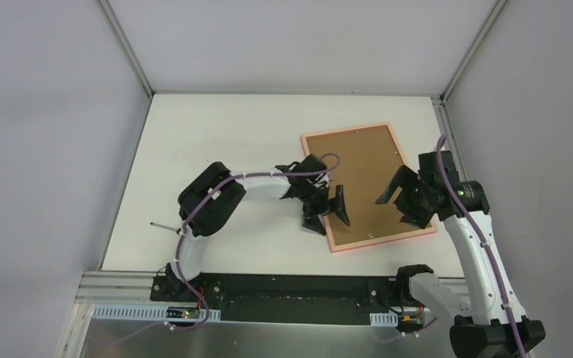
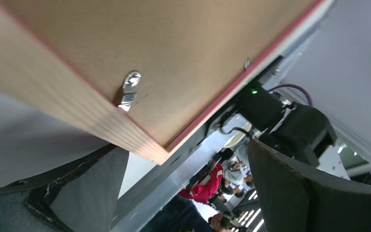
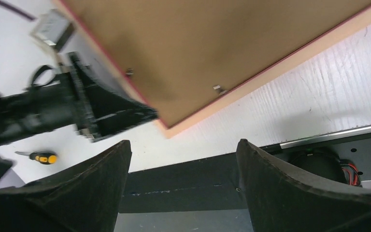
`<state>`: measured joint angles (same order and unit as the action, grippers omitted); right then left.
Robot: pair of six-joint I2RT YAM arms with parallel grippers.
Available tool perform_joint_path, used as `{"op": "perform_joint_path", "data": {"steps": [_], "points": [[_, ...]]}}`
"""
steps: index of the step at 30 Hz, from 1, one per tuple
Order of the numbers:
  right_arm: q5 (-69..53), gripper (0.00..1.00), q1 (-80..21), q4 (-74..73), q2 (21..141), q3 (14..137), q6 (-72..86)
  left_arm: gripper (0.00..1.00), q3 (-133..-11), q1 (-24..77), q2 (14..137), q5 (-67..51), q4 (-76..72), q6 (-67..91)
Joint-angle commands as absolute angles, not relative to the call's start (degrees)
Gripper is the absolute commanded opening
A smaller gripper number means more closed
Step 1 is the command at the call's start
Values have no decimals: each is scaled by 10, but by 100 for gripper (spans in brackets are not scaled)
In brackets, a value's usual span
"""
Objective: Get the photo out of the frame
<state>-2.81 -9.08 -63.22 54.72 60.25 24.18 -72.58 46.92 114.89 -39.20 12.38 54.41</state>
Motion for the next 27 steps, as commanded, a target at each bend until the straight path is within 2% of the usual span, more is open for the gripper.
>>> {"op": "perform_joint_path", "data": {"steps": [1,5,9,13,16,19,22,27], "points": [[-22,83,-90,-666,490,650,274,99,-743,527,1197,-399,-92,675],[-29,84,-89,-685,470,665,274,98,-646,533,1144,-365,-196,744],[-37,84,-90,-695,463,659,265,98,-549,506,1039,-321,-148,717],[-62,84,-90,-684,469,644,255,99,-540,457,917,-246,102,618],[-87,84,-90,-664,480,629,254,99,-551,391,852,-147,322,606],[-111,84,-90,-642,502,620,251,99,-550,316,793,-34,498,650],[-127,84,-90,-624,534,620,247,99,-568,260,745,63,581,676],[-148,89,-97,-602,586,641,239,99,-637,185,765,186,813,810]]}}
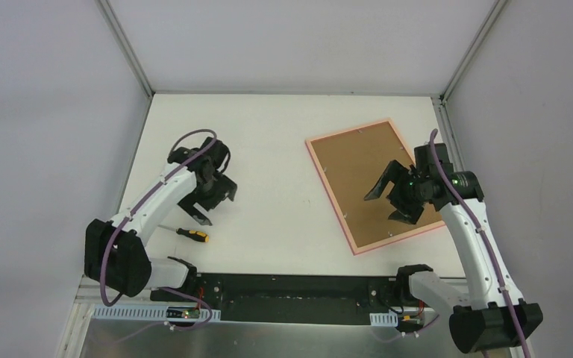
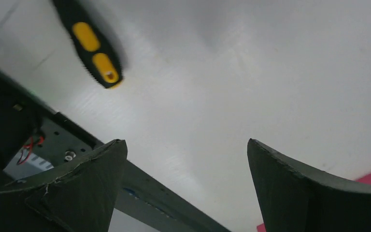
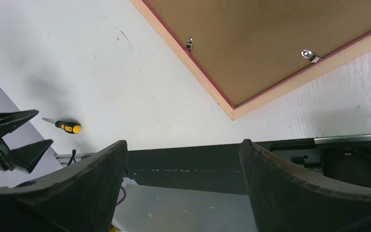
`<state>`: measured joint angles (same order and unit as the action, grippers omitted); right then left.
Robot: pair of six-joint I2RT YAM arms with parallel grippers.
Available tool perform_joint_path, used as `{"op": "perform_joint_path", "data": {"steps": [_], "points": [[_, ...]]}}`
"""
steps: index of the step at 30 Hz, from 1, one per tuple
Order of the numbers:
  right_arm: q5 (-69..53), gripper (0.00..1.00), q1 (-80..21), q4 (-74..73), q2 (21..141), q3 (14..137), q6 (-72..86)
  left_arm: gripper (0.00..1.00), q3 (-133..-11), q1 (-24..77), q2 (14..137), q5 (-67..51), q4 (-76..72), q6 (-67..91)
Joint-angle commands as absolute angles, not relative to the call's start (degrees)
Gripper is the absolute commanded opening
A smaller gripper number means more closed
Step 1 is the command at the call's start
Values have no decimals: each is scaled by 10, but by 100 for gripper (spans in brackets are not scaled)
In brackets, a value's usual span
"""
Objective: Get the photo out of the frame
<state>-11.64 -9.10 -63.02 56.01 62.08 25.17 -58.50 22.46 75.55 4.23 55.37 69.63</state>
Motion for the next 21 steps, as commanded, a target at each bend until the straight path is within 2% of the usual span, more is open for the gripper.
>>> {"op": "perform_joint_path", "data": {"steps": [1,7,11,14,19,21], "points": [[-149,90,-99,-599,595,647,236,99,-630,162,769,181,843,830],[-160,91,-110,-586,640,676,227,99,-517,52,737,93,766,846],[-154,92,-123,-586,643,677,222,99,-423,31,681,60,594,832],[-155,92,-133,-588,633,666,223,90,-378,26,667,61,532,856],[-150,99,-148,-597,616,656,231,73,-347,26,672,81,498,847],[-149,99,-157,-598,607,655,238,62,-335,25,681,91,480,841]]}}
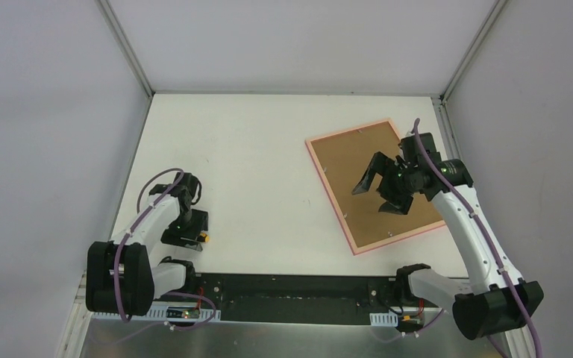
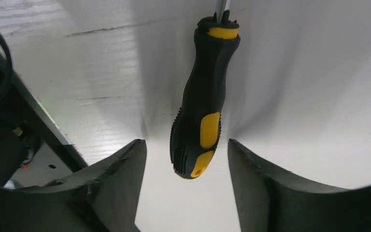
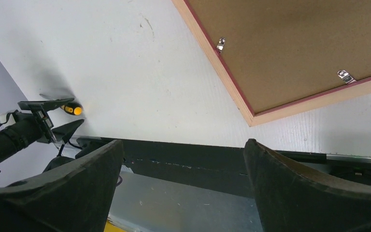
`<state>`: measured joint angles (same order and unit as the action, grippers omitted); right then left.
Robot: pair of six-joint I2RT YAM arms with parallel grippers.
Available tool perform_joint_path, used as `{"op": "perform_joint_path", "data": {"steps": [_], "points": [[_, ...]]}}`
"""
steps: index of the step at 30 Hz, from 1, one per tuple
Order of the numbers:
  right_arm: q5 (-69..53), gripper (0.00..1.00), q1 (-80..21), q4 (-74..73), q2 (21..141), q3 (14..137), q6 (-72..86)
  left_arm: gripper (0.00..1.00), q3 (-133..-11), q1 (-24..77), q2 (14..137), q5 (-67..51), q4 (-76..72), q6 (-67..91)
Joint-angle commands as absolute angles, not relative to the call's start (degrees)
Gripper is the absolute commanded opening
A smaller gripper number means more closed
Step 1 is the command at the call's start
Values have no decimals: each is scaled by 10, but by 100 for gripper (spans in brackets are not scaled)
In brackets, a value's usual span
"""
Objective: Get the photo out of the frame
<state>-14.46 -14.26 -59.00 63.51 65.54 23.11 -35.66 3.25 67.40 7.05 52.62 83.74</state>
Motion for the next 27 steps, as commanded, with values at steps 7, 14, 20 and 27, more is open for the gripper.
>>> {"op": "perform_joint_path", "data": {"steps": [7,14,20,27], "points": [[-131,99,-195,-642,614,648,251,0,-371,25,711,32,435,729],[-205,99,-188,-620,608,597,300,0,-455,110,651,-116,355,663],[-252,99,-218,-535,572,575,328,0,-486,302,695,-205,70,851],[-213,95,-261,-424,511,568,365,0,-650,412,836,-299,-72,891]]}}
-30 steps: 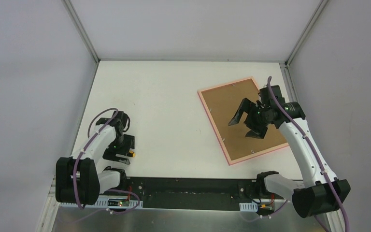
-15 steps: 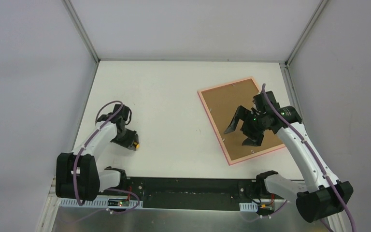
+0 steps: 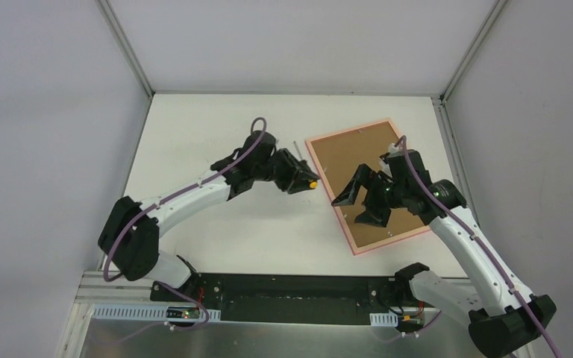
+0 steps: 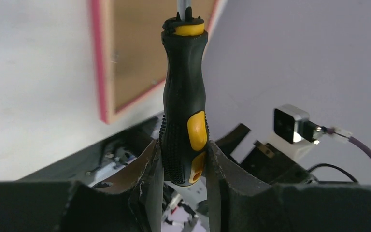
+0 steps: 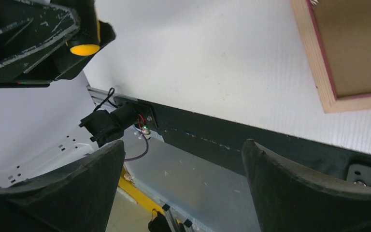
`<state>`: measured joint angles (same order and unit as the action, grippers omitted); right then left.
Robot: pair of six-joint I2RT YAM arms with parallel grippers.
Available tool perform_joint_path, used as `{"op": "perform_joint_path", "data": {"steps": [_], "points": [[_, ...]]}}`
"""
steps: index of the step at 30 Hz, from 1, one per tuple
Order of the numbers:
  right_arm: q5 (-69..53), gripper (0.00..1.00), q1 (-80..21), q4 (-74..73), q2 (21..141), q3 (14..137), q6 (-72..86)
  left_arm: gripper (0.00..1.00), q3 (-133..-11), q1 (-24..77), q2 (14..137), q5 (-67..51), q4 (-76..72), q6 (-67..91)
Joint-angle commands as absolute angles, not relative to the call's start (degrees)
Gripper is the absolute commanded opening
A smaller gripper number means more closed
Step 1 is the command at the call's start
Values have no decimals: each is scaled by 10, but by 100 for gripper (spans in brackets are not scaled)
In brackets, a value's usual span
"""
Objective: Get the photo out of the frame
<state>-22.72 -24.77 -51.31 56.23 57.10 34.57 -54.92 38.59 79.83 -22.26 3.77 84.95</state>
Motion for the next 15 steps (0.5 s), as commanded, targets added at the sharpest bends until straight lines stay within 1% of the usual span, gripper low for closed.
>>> {"op": "perform_joint_path", "data": {"steps": [1,2,4,7,8,9,11,14,15], "points": [[-206,92,-264,-409,492,566,359,0,-660,418,843,-300,-65,908],[-195,88,-267,-400,482,566,358,0,-662,423,848,-295,-63,935],[-157,83,-278,-383,465,564,376,0,-651,432,850,-279,-63,1020],[-61,82,-310,-344,437,542,429,0,-613,446,838,-242,-78,1125],[-36,79,-323,-322,429,530,440,0,-606,449,834,-232,-81,1145],[-15,77,-335,-300,425,518,447,0,-605,451,832,-227,-80,1160],[22,76,-362,-277,437,520,448,0,-611,453,834,-223,-81,1182],[75,70,-411,-277,479,546,435,0,-635,454,850,-231,-81,1191],[106,69,-427,-282,492,556,432,0,-642,455,855,-234,-81,1192]]}}
